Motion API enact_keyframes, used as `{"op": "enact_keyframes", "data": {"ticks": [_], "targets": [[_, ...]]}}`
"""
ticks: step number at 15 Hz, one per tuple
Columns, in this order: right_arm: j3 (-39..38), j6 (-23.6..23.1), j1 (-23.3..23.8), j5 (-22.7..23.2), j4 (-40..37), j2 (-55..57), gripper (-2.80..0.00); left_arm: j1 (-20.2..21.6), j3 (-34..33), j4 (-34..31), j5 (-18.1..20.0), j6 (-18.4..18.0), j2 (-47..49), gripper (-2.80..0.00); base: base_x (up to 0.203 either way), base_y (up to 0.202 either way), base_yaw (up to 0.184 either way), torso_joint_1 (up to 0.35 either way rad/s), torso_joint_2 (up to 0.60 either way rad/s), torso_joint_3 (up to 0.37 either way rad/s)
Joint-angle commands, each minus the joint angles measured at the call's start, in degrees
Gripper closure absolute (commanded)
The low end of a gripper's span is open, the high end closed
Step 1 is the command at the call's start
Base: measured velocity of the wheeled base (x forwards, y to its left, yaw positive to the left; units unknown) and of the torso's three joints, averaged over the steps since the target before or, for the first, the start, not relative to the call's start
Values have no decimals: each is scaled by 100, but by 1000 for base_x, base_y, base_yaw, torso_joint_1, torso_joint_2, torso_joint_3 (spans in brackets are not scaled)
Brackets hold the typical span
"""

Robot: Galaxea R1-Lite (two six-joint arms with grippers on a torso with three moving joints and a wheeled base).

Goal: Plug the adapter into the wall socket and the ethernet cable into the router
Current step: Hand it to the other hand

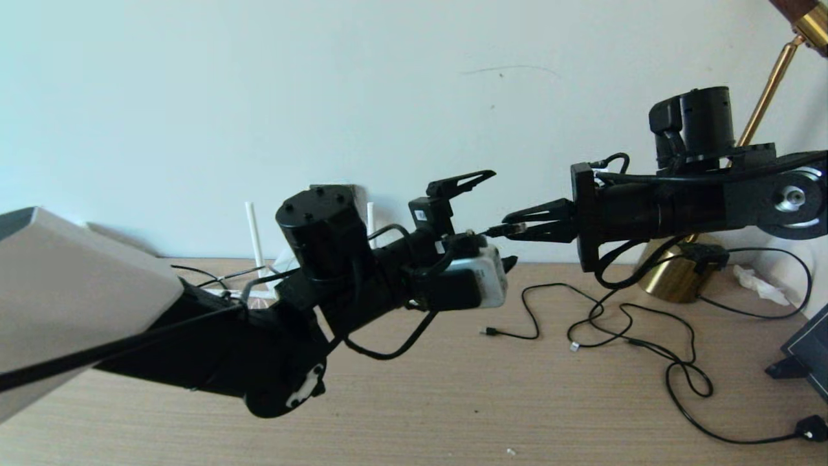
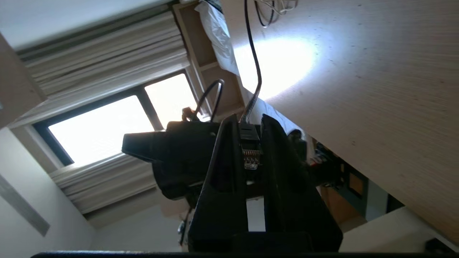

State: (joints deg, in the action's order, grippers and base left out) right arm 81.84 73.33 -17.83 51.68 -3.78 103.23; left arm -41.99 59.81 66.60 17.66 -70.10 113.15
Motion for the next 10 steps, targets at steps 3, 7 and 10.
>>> {"op": "enact_keyframes", "data": {"ticks": [3, 7, 10], "targets": [[17, -153, 61, 222, -237, -48, 0, 94, -154, 49, 53, -39, -91, -280, 0, 0, 0, 0, 0, 0], [43, -153, 70, 281, -237, -152, 0, 121, -348, 125, 44, -48, -153, -280, 0, 0, 0, 0, 0, 0], [34, -152, 70, 316, -246, -180, 0, 121, -354, 134, 35, -48, -162, -280, 0, 0, 0, 0, 0, 0]]}}
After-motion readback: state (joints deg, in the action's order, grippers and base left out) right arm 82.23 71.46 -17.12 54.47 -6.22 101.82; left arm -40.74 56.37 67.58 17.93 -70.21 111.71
